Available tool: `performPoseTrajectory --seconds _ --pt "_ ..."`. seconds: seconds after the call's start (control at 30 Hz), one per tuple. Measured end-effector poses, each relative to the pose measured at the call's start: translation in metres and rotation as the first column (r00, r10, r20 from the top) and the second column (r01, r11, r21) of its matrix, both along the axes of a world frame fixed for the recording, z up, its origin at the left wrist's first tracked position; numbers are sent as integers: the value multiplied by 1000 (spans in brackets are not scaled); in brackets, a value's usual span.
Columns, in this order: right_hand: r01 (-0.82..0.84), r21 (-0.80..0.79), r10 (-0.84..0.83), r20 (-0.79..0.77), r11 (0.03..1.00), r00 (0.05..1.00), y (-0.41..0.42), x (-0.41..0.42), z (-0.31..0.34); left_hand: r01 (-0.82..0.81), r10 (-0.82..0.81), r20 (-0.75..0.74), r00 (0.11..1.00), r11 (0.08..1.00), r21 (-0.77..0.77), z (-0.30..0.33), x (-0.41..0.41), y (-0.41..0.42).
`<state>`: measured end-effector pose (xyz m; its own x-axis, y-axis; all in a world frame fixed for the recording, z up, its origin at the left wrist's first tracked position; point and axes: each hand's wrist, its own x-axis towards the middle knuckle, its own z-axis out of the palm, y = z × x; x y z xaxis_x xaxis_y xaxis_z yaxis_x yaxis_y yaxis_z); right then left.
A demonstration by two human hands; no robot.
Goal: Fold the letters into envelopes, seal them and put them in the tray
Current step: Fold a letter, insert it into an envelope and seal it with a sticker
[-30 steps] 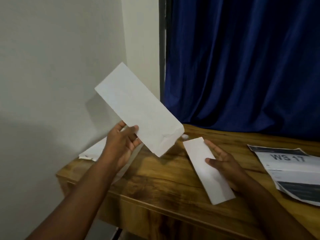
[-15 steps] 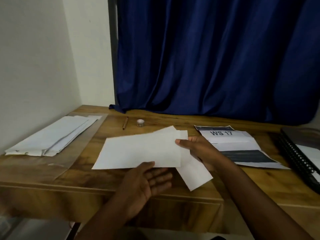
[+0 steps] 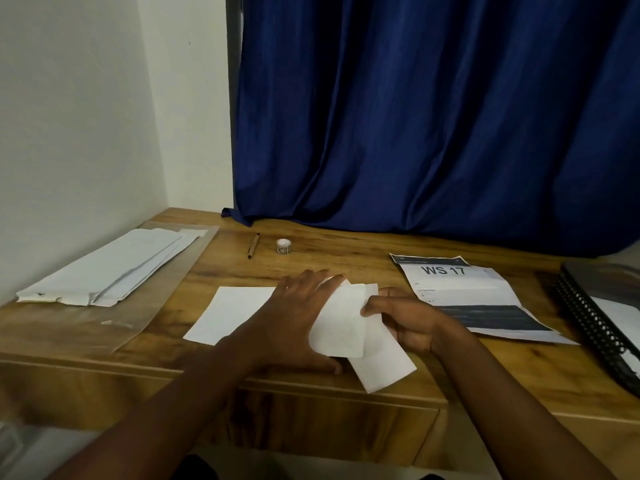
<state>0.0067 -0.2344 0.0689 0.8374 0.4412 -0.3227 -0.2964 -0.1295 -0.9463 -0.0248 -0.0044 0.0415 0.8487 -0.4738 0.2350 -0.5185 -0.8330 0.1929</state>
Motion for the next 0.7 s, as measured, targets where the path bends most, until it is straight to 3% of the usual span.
performPoseTrajectory --seconds 0.07,0.2,0.27,0.47,0.7 --pt "-8 34 8 -3 999 1000 3 -4 -2 2 -3 -24 1000 1000 -22 -9 8 1" --pt "-70 93 74 -38 993 997 -1 -2 -10 -16 22 77 997 996 -83 -19 12 5" --pt "-19 58 21 -35 998 999 1 -2 -13 -18 31 121 992 994 -106 -21 10 4" --pt "141 -113 -125 137 983 983 12 -7 -17 5 12 184 983 996 -91 -26 13 0" --pt "123 -27 -117 175 992 978 10 -13 -14 19 -8 163 987 998 -64 -23 14 -2"
